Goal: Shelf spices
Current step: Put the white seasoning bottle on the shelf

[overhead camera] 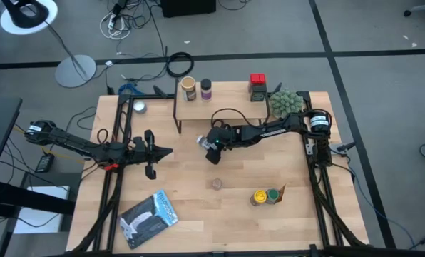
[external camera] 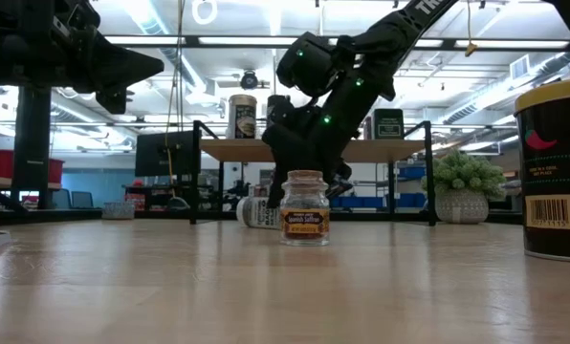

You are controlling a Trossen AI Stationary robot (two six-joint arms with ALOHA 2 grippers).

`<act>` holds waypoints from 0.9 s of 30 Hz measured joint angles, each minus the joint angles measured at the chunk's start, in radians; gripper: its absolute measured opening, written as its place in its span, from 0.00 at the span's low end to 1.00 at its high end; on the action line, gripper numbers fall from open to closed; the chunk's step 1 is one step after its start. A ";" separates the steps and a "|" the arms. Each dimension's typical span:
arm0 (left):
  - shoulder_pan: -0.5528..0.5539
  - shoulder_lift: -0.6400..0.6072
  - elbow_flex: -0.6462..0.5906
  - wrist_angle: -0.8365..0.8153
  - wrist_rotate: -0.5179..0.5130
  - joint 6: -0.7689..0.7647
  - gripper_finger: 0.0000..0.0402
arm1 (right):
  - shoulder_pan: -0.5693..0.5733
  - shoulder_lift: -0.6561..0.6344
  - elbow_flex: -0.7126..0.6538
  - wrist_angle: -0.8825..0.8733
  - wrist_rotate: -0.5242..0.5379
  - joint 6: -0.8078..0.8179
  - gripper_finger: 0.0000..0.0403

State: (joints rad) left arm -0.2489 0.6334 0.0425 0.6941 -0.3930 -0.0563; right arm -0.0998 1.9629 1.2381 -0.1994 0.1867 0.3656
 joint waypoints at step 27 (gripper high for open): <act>0.000 0.000 0.000 -0.003 0.000 0.000 0.00 | 0.002 0.000 0.000 0.007 -0.083 -0.001 0.46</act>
State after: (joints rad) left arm -0.2487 0.6334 0.0425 0.6910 -0.3927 -0.0566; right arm -0.0978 1.9629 1.2381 -0.1928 0.1040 0.3642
